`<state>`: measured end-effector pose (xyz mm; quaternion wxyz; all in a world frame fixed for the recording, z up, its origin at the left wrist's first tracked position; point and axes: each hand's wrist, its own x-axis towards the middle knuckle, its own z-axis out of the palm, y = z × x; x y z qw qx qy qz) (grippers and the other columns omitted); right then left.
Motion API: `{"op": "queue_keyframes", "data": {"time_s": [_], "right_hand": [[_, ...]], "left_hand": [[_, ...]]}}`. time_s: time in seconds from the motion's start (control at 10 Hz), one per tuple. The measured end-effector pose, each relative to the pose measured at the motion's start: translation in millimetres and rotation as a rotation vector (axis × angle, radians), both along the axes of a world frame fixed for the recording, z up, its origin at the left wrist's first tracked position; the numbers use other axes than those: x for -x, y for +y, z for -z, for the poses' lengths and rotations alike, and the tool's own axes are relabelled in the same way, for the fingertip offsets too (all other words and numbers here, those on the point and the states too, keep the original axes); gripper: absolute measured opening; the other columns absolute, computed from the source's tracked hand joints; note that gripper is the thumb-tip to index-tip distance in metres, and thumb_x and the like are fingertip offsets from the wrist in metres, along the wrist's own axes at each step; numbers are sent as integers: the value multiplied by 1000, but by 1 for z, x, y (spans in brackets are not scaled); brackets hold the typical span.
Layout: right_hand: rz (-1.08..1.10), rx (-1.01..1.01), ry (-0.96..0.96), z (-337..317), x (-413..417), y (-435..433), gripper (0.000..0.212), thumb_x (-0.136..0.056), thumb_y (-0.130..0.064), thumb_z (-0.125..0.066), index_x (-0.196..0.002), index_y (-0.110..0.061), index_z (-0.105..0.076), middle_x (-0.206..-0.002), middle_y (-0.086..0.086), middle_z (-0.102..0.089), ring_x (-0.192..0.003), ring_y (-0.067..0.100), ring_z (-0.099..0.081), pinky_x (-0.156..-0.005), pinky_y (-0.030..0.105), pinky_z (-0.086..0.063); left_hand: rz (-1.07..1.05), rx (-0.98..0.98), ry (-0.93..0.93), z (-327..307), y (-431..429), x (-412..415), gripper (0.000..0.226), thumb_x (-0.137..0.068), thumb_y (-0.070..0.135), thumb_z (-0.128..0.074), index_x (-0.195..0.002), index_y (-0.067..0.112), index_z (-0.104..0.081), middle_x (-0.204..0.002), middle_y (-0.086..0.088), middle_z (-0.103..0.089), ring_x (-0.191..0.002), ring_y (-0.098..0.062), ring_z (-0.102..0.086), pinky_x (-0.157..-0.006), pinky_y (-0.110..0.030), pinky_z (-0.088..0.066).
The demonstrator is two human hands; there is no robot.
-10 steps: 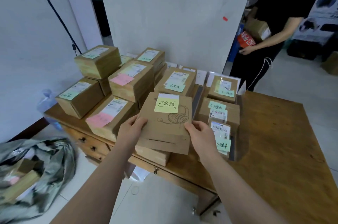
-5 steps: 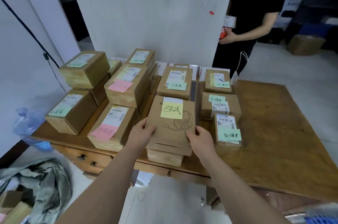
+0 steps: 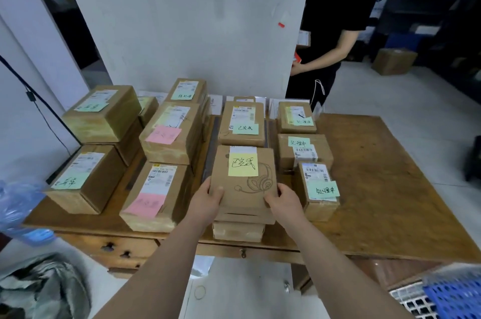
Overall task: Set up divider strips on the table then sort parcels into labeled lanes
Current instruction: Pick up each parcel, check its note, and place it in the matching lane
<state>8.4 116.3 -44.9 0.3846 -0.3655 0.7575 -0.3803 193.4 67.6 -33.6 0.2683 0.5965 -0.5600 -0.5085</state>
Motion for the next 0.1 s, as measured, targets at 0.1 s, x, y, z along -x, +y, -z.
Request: {"op": "queue_keyframes", "data": {"time_s": [0.1], "right_hand": [[2,1,121,-10,0,-1,35,-93,-28,-58,-126,-17,-54,-107,-7,-59,-89,8,-50,-66,20,-41]], "left_hand": [[-9,51,-79,-7,0,-3,51,-102,32,-46,-150,19,-34,-142,-3,-52,-117,-15,-49,-97,-32,-40]]}}
